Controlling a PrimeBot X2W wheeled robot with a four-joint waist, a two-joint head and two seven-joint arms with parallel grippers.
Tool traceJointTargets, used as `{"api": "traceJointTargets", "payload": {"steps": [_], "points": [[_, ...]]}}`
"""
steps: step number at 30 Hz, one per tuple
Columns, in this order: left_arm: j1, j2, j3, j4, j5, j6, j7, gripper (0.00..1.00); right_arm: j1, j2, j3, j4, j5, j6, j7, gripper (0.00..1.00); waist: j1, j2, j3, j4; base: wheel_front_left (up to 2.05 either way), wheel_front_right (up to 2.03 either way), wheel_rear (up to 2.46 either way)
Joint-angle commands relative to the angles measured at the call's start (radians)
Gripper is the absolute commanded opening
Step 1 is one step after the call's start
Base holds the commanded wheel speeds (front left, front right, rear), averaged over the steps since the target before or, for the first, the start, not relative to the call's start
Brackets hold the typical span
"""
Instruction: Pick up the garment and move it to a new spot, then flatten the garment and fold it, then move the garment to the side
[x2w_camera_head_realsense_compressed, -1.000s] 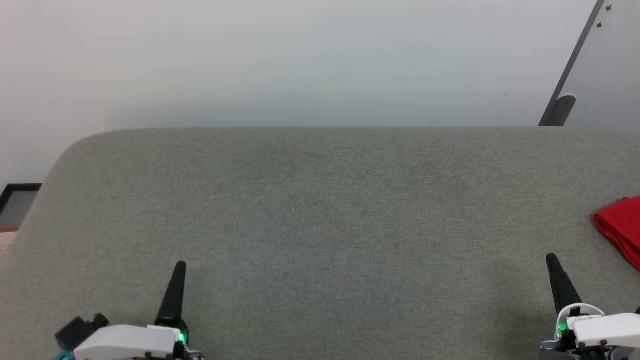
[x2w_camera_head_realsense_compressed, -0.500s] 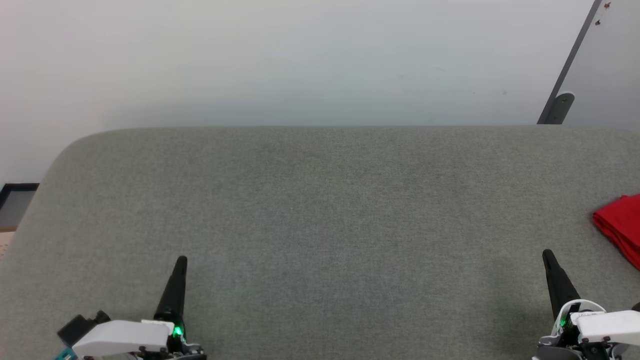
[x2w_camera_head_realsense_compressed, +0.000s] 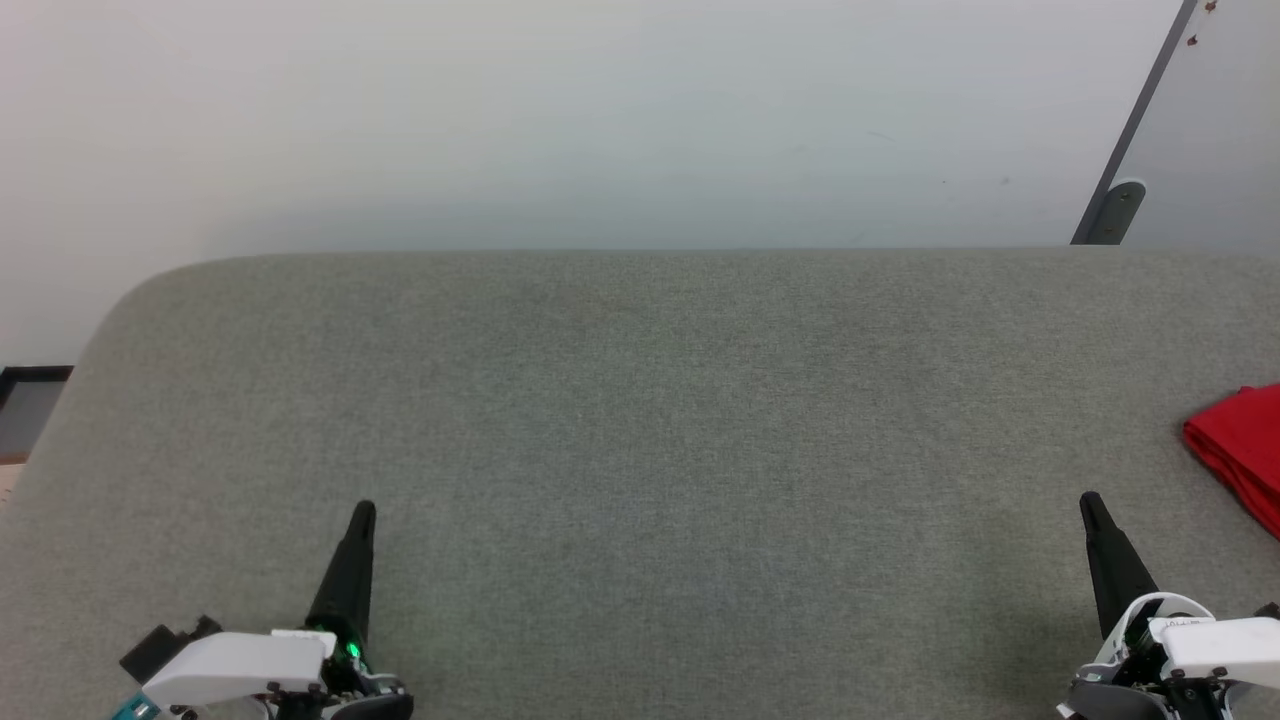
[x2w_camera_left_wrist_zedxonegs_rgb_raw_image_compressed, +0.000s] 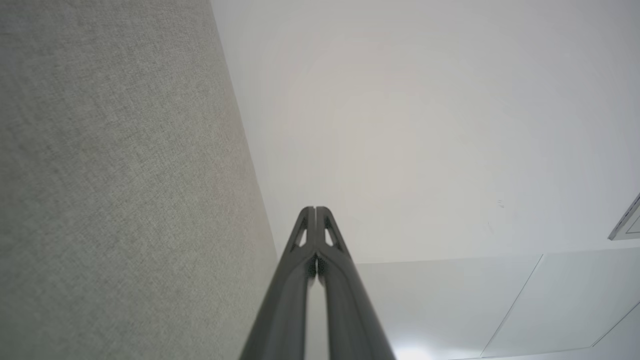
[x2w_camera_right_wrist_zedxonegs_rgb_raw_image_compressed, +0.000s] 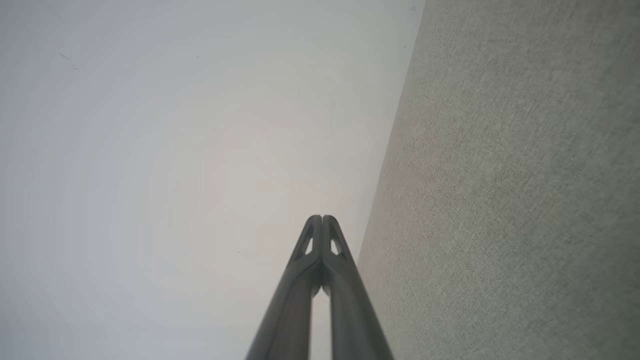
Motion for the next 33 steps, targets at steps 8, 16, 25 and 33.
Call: {"api": "traceJointTargets", "payload": {"steps": [8,16,25,33], "points": [[-0.022,-0.004,0.007,0.007,-0.060,-0.003,0.018,0.00,-0.020,0.009,-0.008,0.001,0.053,-0.001,0.018,0.00,0.0000,0.0000,0.002,-0.003,0.00,0.00,0.00],[-0.025,-0.006,0.010,0.009,-0.074,-0.003,0.025,0.00,-0.017,0.012,-0.009,0.002,0.066,-0.001,0.023,0.00,0.0000,0.0000,0.004,-0.004,0.00,0.00,0.00],[-0.025,-0.007,0.012,0.009,-0.072,-0.003,0.025,0.00,-0.017,0.012,-0.009,0.002,0.066,-0.001,0.023,0.00,0.0000,0.0000,0.004,-0.004,0.00,0.00,0.00],[-0.026,-0.008,0.014,0.009,-0.070,-0.003,0.027,0.00,-0.017,0.012,-0.009,0.002,0.067,-0.001,0.023,0.00,0.0000,0.0000,0.004,-0.004,0.00,0.00,0.00]]}}
